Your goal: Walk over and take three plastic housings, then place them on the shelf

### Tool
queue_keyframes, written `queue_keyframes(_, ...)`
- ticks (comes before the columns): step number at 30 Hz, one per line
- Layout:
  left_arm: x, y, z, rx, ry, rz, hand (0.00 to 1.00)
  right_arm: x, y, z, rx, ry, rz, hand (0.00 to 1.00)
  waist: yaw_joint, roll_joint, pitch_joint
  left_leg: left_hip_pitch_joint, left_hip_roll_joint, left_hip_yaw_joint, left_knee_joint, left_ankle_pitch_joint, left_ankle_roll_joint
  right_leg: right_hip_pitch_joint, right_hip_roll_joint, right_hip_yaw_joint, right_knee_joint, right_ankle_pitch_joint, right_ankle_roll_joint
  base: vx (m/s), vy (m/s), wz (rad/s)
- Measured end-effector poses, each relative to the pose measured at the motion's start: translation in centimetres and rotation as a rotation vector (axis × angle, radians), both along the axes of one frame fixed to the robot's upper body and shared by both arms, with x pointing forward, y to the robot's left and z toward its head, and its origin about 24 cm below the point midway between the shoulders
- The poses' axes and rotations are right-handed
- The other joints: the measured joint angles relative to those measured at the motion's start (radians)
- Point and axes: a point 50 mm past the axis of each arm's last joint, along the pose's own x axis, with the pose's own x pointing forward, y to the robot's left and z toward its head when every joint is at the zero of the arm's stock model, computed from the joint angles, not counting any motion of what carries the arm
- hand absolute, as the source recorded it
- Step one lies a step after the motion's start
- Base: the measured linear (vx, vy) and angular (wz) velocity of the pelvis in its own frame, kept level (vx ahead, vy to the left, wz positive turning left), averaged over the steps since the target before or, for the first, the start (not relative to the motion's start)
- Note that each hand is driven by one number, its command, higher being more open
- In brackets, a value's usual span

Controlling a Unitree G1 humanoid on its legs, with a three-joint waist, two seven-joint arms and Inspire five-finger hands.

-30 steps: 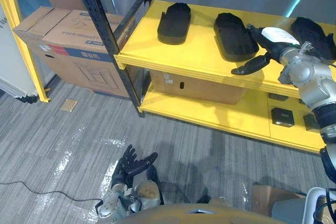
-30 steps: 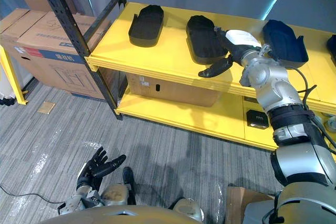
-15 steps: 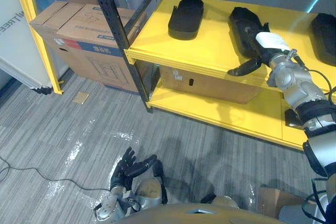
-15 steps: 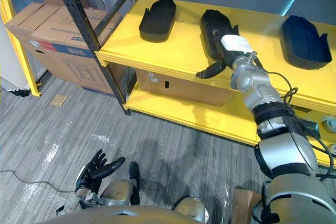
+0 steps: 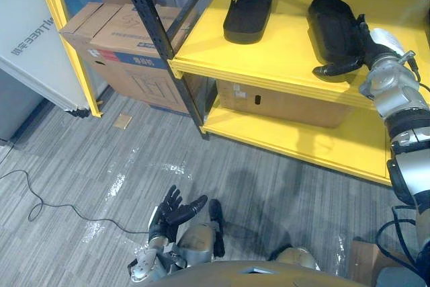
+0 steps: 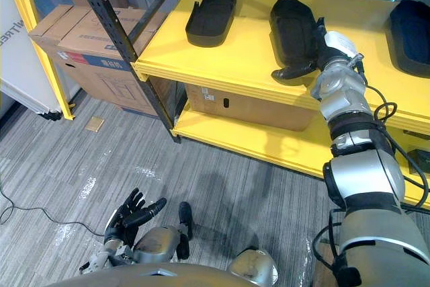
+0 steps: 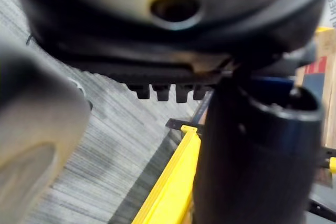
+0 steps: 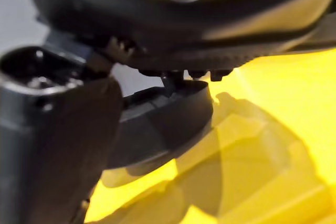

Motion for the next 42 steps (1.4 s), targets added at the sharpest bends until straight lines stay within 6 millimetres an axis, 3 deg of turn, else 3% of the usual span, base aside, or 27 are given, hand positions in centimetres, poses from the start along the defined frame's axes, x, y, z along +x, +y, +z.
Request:
queue_keyframes(4,0.4,-0.6,0.1,-0.013,-0.009,-0.010,1.00,0.2,0.0,0.5,0.052,-0.017,-0.040,1.00,0.001,0.017,0.009,0.004,0.001,0.004,0.000,-0.001,-0.001,0.000,0.000,0.004,0.000,0.000,0.000,0.00,-0.010,-0.02)
queue_keyframes(12,1.1,-0.6,0.3,-0.003,-0.022,-0.002,1.00,0.4,0.5,0.1,0.220,-0.075,-0.085,1.00,0.002,0.007,0.018,0.009,0.004,0.009,0.000,-0.001,-0.002,0.004,0.007,0.011,-0.011,0.003,0.002,0.01,-0.009,-0.02)
queue_keyframes(22,1.2,-0.7,-0.1,0.006,0.002,-0.001,1.00,1.1,2.7,-1.3,0.470,-0.197,-0.114,1.00,-0.001,0.004,0.021,0.032,0.020,0.030,0.001,-0.009,-0.012,0.018,0.031,0.026,-0.035,0.009,-0.002,0.02,-0.034,-0.07)
queue_keyframes(30,1.6,-0.9,-0.2,0.014,0.008,-0.003,1.00,1.1,3.8,-2.6,0.453,-0.212,-0.095,1.00,-0.002,0.000,0.020,0.034,0.020,0.032,0.001,-0.009,-0.013,0.018,0.031,0.027,-0.037,0.009,-0.002,0.00,0.000,0.00)
queue_keyframes(35,1.6,-0.8,-0.3,0.015,0.009,-0.001,1.00,0.9,3.9,-3.5,0.278,-0.175,-0.057,1.00,-0.001,-0.004,0.020,0.034,0.019,0.030,0.001,-0.009,-0.013,0.022,0.030,0.021,-0.042,0.010,-0.001,0.00,0.000,0.00)
queue_keyframes(42,1.4,-0.4,-0.3,0.023,0.010,0.003,1.00,1.1,4.8,-3.3,0.067,-0.104,0.069,1.00,-0.004,-0.024,0.017,0.029,0.019,0.020,0.001,-0.011,-0.015,0.032,0.031,0.005,-0.050,0.013,0.002,0.02,-0.018,0.04)
